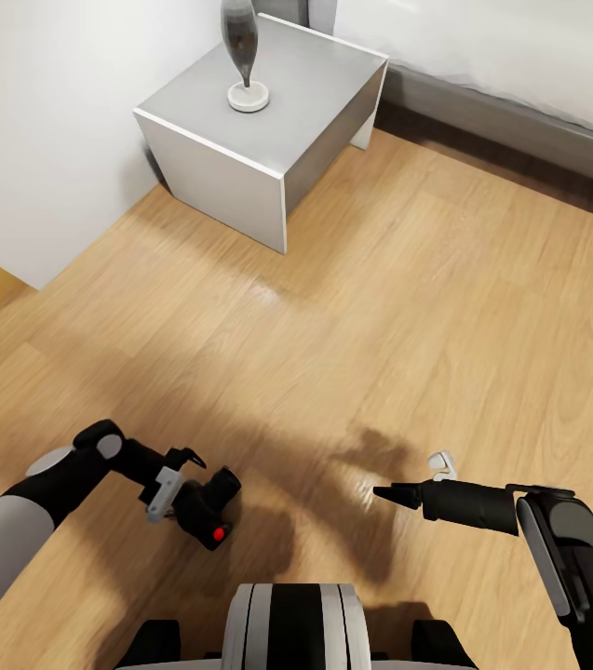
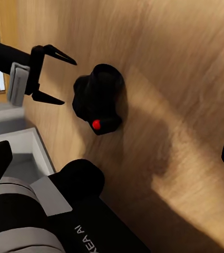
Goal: Attach the digital camera to the camera tripod in the bedroom.
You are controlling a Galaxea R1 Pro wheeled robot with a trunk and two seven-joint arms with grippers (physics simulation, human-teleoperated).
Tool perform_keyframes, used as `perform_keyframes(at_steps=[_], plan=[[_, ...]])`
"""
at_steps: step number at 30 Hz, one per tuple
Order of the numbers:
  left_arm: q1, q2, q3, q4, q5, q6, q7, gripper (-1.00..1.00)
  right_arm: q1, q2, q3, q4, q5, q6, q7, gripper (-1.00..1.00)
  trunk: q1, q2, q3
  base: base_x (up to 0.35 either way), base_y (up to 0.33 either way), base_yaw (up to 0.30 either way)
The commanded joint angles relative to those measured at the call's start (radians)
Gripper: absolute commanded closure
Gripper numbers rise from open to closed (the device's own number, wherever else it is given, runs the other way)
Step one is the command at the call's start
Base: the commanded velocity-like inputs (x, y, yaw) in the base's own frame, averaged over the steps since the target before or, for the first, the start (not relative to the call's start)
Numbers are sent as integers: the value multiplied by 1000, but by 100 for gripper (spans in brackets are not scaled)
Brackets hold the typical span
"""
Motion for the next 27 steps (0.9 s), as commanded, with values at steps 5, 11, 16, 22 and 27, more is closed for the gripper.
perform_keyframes(at_steps=[5,11,16,22,27], plan=[[-1,0,-3,25,-3,-33,-11,-100,0,0,0,4,-5,7,-1,-100,0,0,-1,0,0,0],[-1,-1,-4,115,-6,-80,-13,-100,0,0,0,6,-5,7,-1,-100,0,0,-1,0,0,0],[-1,-2,-5,138,-9,-88,-13,-100,0,0,0,6,-5,7,-1,-100,0,0,-1,0,0,0],[-1,-1,-6,157,-14,-91,-12,-100,0,-1,-1,12,-5,7,-1,-100,0,0,-1,0,0,0],[-1,-1,-6,160,-19,-92,-12,-100,0,-2,-2,17,-5,7,-1,-100,0,0,-1,0,0,0]])
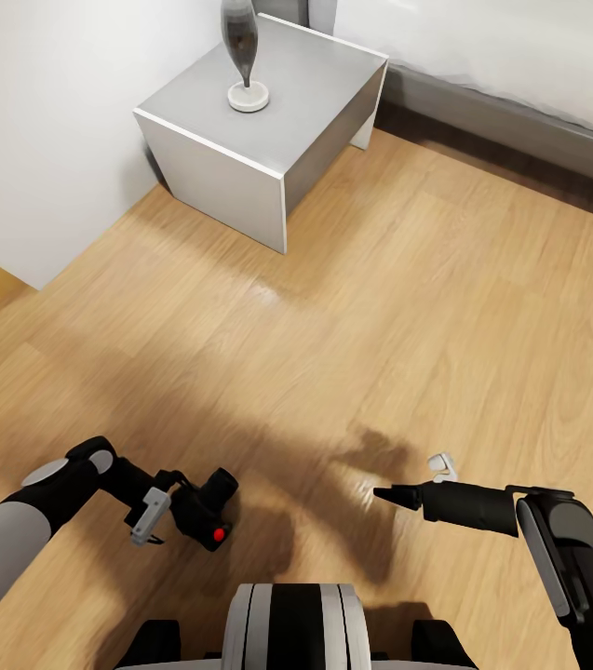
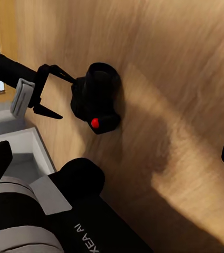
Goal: Attach the digital camera to the camera tripod in the bedroom.
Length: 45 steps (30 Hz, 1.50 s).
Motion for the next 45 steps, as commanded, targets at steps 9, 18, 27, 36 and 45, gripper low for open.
perform_keyframes(at_steps=[9,18,27,36,45], plan=[[0,-1,-6,0,-6,-4,1,-100,0,0,0,3,-5,7,-1,-100,0,0,-1,0,0,0],[0,-6,-4,0,-6,-3,5,-100,0,0,0,3,-5,7,-1,-100,0,0,-1,0,0,0],[0,-9,-4,0,-6,-1,14,-100,0,0,0,3,-5,7,-1,-100,0,0,-1,0,0,0],[0,-19,-5,0,-7,4,73,-100,0,0,0,3,-5,7,-1,-100,0,0,-1,0,0,0],[0,-24,-13,0,-25,6,108,100,0,0,0,3,-5,7,0,-100,0,0,-1,0,0,0]])
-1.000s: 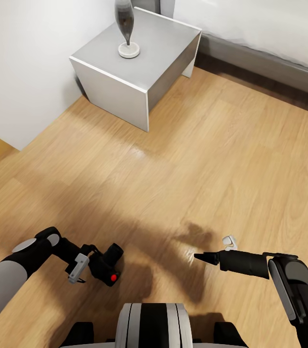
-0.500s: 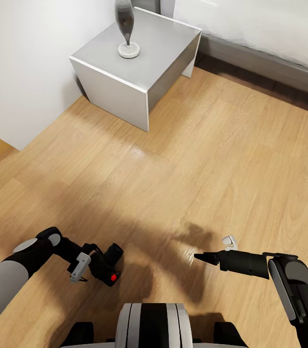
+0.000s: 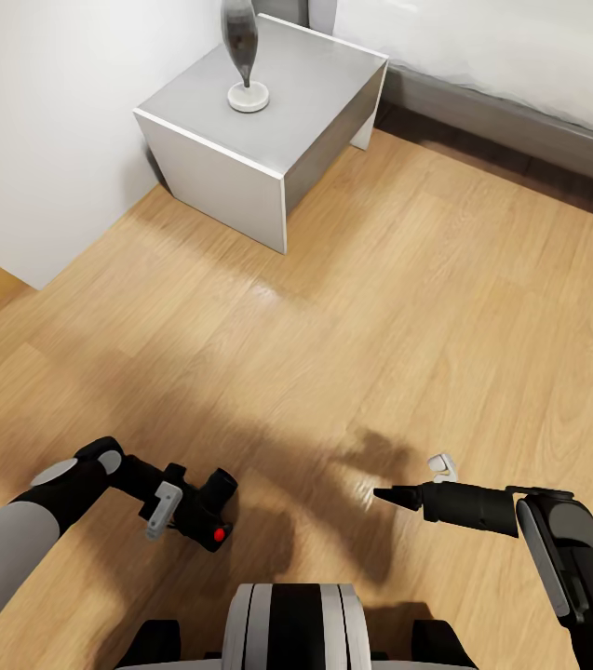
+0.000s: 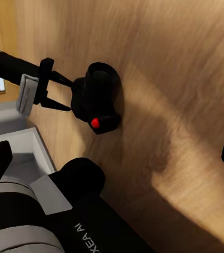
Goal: Attach the digital camera to the camera tripod in the bedroom.
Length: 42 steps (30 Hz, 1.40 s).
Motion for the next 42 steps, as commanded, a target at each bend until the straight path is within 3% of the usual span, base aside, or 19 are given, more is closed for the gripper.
perform_keyframes(at_steps=[1,5,10,25,26,28,31,33,34,35,36,40,42], plan=[[0,1,-4,-1,-17,-2,2,100,0,0,0,0,-5,7,-1,-100,0,0,-1,0,0,0],[0,0,2,0,-45,-2,5,100,0,0,-1,0,-5,7,-1,-100,0,0,-1,0,0,0],[0,0,5,0,-56,-2,6,100,0,0,0,0,-5,7,-1,-100,0,0,-1,0,0,0],[0,1,11,-33,-48,-4,-6,100,0,0,-1,0,-5,7,0,-100,0,0,-1,0,0,0],[0,6,13,-100,-32,-8,-16,100,0,-1,-1,0,-5,7,0,-100,0,0,-1,0,0,0],[0,8,12,-137,-14,-8,-26,100,0,-1,-1,0,-6,7,0,-100,0,0,-1,0,0,0],[0,15,13,-228,59,-6,-66,100,0,-2,-1,0,-6,7,1,-100,0,0,-1,0,0,0],[0,21,17,-277,113,-4,-97,100,0,-2,-1,0,-6,7,1,-100,0,0,-1,0,0,0],[0,27,25,-323,174,3,-131,100,0,-2,-1,0,-6,7,1,-100,0,0,-1,0,0,0],[0,30,31,-345,206,8,-148,100,0,-2,-1,0,-6,7,1,-100,0,0,-1,0,0,0],[0,34,45,-384,263,22,-179,100,0,-2,-1,0,-6,7,1,-100,0,0,-1,0,0,0],[0,41,80,-461,355,64,-235,100,0,-2,-1,0,-6,7,1,-100,0,0,-1,0,0,0],[0,42,89,-489,375,77,-248,100,0,-2,-1,0,-6,7,1,-100,0,0,-1,0,0,0]])
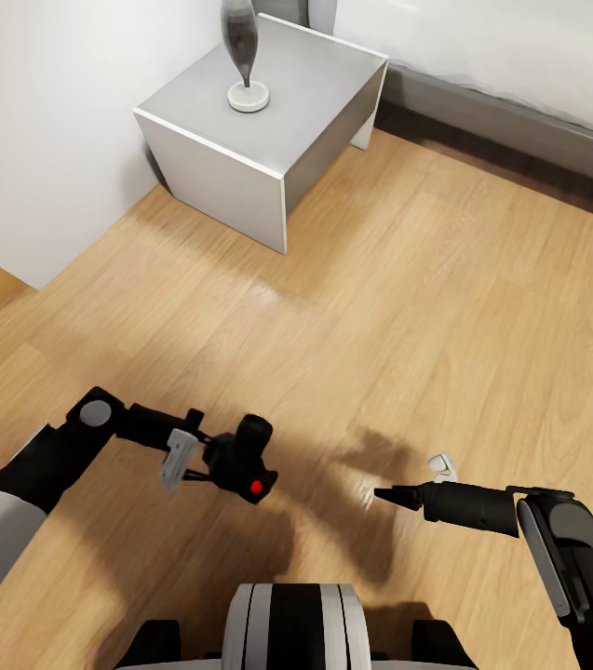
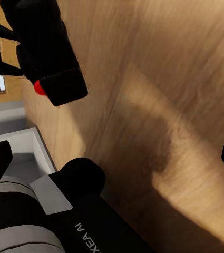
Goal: Attach the digital camera to the camera tripod in the bedroom.
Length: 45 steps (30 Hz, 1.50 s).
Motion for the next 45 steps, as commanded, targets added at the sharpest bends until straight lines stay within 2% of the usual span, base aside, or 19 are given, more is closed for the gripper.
perform_keyframes(at_steps=[1,7,10,11,13,14,17,20,21,26,27,28,32,33,38,39,40,42,45], plan=[[0,1,2,-15,4,-5,0,100,0,0,0,0,-5,7,-1,-100,0,0,-1,0,0,0],[0,1,12,-97,34,21,-15,100,0,-1,0,0,-5,7,-1,-100,0,0,-1,0,0,0],[0,1,15,-157,63,83,-20,100,0,-1,0,0,-5,7,-1,-100,0,0,-1,0,0,0],[0,-4,45,-214,122,235,-19,100,0,-2,0,0,-5,7,0,-100,0,0,-1,0,0,0],[0,-7,73,-221,148,305,-18,100,0,-2,0,0,-5,7,0,-100,0,0,-1,0,0,0],[0,-10,109,-226,176,380,-16,100,0,-2,0,0,-5,7,1,-100,0,0,-1,0,0,0],[0,-14,182,-232,233,513,-11,100,0,-2,0,0,-5,7,2,-100,0,0,-1,0,0,0],[0,-17,226,-233,278,596,-10,100,0,-2,0,0,-6,7,2,-100,0,0,-1,0,0,0],[0,-20,251,-230,310,657,-9,100,0,-2,0,0,-6,7,2,-100,0,0,-1,0,0,0],[0,-31,301,-219,399,850,-5,100,0,-2,0,0,-6,7,3,-100,0,0,-1,0,0,0],[0,-35,315,-215,435,917,-3,100,0,-2,0,0,-6,7,3,-100,0,0,-1,0,0,0],[0,-36,320,-214,453,942,-2,100,0,-2,0,0,-6,7,3,-100,0,0,-1,0,0,0],[0,-42,334,-210,528,1000,0,100,0,-2,0,0,-5,7,3,-100,0,0,-1,0,0,0],[0,-48,338,-210,571,1014,1,100,0,-2,0,0,-5,7,3,-100,0,0,-1,0,0,0],[0,-74,342,-203,691,1032,1,100,0,-2,0,0,-5,7,4,-100,0,0,-1,0,0,0],[0,-90,343,-193,738,1036,-1,100,0,-2,0,0,-5,7,4,-100,0,0,-1,0,0,0],[0,-98,343,-186,761,1038,-2,100,0,-1,0,0,-6,7,4,-100,0,0,-1,0,0,0],[0,-142,342,-150,854,1041,-7,100,0,-1,0,0,-5,7,4,-100,0,0,-1,0,0,0],[0,-173,338,-136,894,1040,-8,100,0,-1,0,0,-6,7,4,-100,0,0,-1,0,0,0]])
